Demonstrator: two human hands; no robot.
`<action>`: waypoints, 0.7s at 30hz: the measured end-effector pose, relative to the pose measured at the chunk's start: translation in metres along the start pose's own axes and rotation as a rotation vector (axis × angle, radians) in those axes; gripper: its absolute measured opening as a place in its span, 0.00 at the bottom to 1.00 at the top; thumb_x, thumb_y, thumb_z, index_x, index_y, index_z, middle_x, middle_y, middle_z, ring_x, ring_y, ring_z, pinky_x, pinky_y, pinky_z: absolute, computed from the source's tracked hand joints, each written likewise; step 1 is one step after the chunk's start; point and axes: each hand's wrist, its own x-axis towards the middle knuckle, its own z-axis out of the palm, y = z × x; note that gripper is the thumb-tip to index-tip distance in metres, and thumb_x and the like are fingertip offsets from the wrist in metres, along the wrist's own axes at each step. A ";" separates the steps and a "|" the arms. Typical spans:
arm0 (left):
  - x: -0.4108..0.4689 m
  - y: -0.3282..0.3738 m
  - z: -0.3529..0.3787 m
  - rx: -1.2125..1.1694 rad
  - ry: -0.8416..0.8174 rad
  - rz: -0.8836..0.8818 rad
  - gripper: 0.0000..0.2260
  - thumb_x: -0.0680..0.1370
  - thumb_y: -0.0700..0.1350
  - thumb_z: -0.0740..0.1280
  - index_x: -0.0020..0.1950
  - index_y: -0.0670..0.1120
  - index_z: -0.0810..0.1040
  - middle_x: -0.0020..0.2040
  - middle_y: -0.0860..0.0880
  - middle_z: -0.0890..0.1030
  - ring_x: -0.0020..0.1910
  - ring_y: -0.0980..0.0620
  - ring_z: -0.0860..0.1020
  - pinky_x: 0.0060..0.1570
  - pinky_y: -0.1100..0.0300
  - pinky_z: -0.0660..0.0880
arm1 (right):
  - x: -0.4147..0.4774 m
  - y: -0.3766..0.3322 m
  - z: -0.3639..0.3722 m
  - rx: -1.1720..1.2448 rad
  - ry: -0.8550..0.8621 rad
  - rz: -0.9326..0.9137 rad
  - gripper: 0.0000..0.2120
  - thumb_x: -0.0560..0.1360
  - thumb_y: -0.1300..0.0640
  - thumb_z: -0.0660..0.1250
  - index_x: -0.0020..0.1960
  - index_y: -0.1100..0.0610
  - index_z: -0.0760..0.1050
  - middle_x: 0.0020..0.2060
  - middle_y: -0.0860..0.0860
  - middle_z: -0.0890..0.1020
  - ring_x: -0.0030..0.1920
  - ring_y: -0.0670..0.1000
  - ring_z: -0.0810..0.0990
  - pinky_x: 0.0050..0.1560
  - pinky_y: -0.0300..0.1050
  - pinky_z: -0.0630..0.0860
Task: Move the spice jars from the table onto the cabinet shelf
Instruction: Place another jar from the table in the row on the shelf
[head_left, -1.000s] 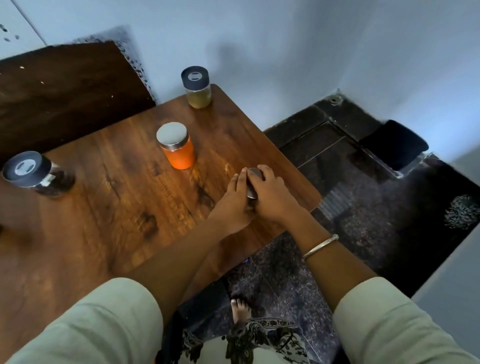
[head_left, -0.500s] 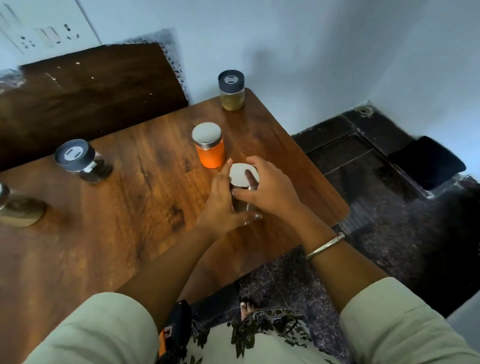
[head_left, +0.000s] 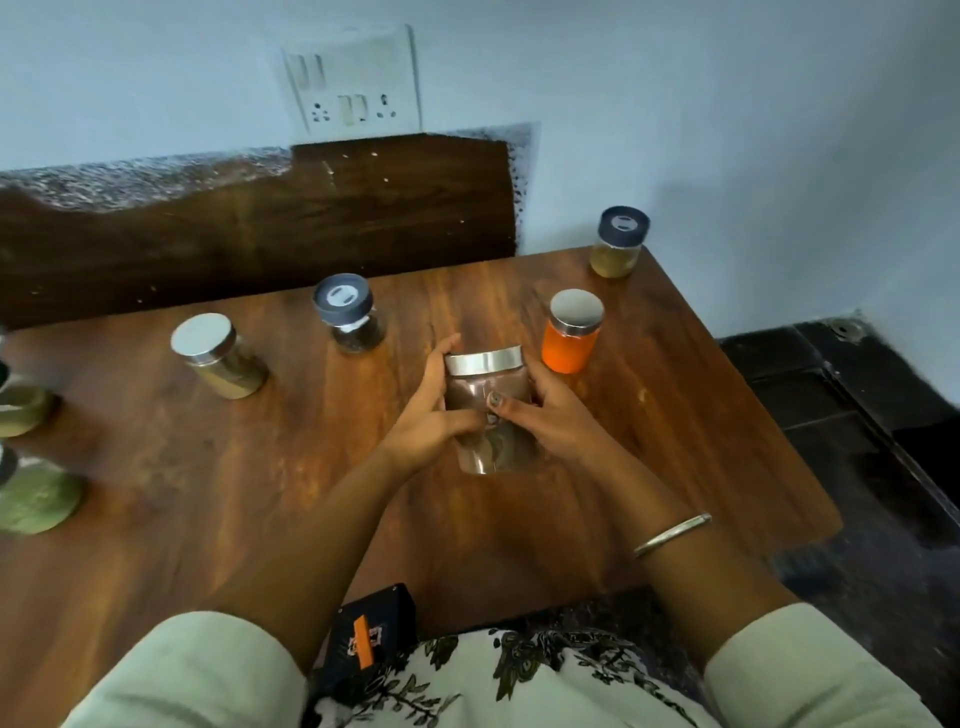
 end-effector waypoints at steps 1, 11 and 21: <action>-0.003 0.001 -0.008 0.050 0.040 0.006 0.42 0.71 0.38 0.71 0.75 0.58 0.50 0.71 0.49 0.64 0.64 0.52 0.71 0.59 0.56 0.75 | 0.004 -0.005 0.009 0.009 0.025 0.005 0.28 0.74 0.53 0.69 0.70 0.51 0.64 0.62 0.49 0.76 0.59 0.48 0.77 0.58 0.45 0.77; -0.025 0.014 -0.069 -0.115 0.070 0.000 0.48 0.67 0.52 0.74 0.76 0.60 0.45 0.73 0.48 0.65 0.69 0.47 0.70 0.66 0.41 0.68 | 0.012 -0.041 0.063 -0.027 0.007 -0.038 0.40 0.73 0.58 0.71 0.76 0.41 0.52 0.73 0.50 0.64 0.69 0.52 0.69 0.64 0.53 0.73; -0.046 0.020 -0.095 -0.298 0.018 0.049 0.35 0.72 0.38 0.65 0.76 0.54 0.55 0.69 0.44 0.71 0.66 0.44 0.73 0.62 0.47 0.73 | 0.019 -0.047 0.083 0.223 -0.299 0.082 0.52 0.69 0.72 0.69 0.73 0.33 0.43 0.65 0.48 0.68 0.63 0.61 0.75 0.56 0.65 0.76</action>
